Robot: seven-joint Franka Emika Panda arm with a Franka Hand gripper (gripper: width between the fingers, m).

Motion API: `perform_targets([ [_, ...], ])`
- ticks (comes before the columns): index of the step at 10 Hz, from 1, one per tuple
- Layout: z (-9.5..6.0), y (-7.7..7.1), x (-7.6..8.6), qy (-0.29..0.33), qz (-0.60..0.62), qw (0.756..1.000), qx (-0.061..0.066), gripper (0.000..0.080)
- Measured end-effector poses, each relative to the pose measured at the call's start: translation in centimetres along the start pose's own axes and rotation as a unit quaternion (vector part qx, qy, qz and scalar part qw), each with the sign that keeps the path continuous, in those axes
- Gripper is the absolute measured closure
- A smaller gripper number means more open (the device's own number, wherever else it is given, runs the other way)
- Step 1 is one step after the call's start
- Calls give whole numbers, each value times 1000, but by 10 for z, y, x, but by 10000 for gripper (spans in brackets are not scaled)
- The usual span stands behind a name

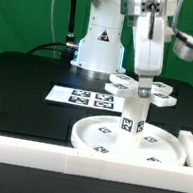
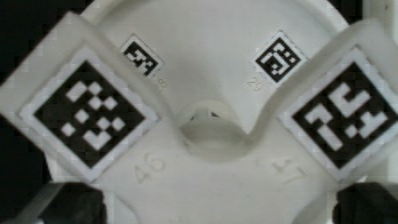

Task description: Assemble round table

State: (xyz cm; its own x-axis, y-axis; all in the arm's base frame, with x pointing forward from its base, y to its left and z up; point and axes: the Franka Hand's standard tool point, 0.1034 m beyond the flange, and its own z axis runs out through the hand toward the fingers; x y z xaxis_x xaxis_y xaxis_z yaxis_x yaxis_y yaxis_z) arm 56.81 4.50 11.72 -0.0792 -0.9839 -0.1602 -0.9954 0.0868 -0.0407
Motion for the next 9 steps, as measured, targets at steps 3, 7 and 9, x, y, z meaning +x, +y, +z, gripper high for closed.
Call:
perform_targets([
  [3, -5, 0, -3, -6, -24, 1000, 5, 150],
  [7, -7, -4, -5, -9, -222, 975, -4, 150],
  [9, -12, -9, -7, -13, -325, 946, -3, 150],
])
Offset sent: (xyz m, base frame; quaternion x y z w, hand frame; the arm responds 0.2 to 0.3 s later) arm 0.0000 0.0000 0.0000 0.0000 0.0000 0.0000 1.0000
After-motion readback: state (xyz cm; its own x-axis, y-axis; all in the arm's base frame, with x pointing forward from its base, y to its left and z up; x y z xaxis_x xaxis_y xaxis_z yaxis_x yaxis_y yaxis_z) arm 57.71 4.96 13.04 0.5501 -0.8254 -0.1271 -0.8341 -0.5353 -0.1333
